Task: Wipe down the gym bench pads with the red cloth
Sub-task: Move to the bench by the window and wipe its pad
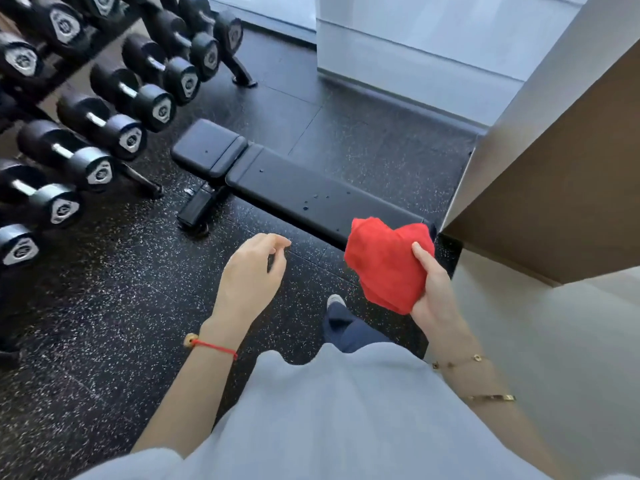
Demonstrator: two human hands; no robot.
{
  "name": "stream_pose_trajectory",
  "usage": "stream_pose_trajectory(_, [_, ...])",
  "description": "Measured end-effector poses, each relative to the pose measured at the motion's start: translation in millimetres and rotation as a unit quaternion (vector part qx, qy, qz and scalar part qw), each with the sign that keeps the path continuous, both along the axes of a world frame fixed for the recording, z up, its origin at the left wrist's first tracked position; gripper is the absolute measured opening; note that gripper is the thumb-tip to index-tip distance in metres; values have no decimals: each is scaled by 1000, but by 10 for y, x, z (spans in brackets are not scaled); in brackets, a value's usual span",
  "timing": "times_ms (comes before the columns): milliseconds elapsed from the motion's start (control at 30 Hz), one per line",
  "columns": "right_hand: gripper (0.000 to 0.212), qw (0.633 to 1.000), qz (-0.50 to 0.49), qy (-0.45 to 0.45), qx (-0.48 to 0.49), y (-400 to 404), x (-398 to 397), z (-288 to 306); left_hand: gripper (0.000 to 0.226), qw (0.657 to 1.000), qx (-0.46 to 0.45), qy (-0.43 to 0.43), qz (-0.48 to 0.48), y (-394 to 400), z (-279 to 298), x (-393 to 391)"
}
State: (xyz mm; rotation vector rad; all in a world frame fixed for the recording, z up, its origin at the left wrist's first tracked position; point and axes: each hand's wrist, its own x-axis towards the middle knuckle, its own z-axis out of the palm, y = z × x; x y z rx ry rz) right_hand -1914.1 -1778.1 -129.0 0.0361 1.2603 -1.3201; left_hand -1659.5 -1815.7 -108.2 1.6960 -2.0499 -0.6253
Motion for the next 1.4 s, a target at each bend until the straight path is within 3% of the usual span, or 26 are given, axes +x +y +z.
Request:
stream_pose_trajectory(233, [37, 998, -18, 63, -4, -1016, -238, -30, 23, 1000, -11, 21, -14, -1080, -85, -276])
stream_pose_trajectory(400, [27, 995, -32, 93, 16, -1507, -218, -154, 23, 997, -18, 4, -74, -1712, -272, -363])
stream_pose_trajectory(800, [38, 983, -107, 122, 85, -2250, -119, -998, 27, 979, 28, -52, -195, -2904, -1043, -538])
stream_pose_trajectory(1067, [30, 973, -123, 143, 132, -2615, -464, -2022, 26, 980, 64, -61, -179, -3297, -2167, -953])
stream_pose_trajectory(1400, [20, 969, -93, 195, 120, -2748, -701, -3760, 26, 972, 59, -73, -214, -3516, -3968, -1360])
